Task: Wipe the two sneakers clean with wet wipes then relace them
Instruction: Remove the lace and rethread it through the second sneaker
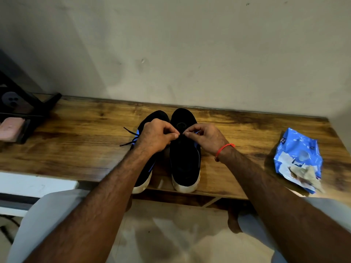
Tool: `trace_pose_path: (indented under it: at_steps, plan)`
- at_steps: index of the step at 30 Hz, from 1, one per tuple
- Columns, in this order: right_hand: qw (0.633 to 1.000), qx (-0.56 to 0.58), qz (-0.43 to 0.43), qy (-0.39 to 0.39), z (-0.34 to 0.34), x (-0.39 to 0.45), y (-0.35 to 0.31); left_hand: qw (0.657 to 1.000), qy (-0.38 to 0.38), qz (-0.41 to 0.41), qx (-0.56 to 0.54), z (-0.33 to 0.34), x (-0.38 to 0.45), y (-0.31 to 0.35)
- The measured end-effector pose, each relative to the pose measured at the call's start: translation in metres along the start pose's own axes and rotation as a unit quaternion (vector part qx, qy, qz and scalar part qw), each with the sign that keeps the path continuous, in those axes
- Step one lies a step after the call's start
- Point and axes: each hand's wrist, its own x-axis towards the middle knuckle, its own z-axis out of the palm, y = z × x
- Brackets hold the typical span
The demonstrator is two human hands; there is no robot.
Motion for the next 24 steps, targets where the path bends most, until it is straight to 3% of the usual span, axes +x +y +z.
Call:
trace_pose_path:
  at_steps: [8, 19, 24]
  plan:
    - [0.999, 0.034, 0.032, -0.029, -0.001, 0.001, 0.001, 0.999, 0.035, 0.023, 0.011, 0.015, 0.0, -0.001]
    - [0.969, 0.21, 0.131, 0.003, 0.003, -0.001, -0.005, 0.998, 0.03, 0.049, 0.026, 0.009, -0.002, 0.003]
    - [0.987, 0.135, 0.086, -0.008, 0.005, 0.0, -0.002, 0.998, 0.031, 0.04, 0.031, 0.012, -0.002, 0.002]
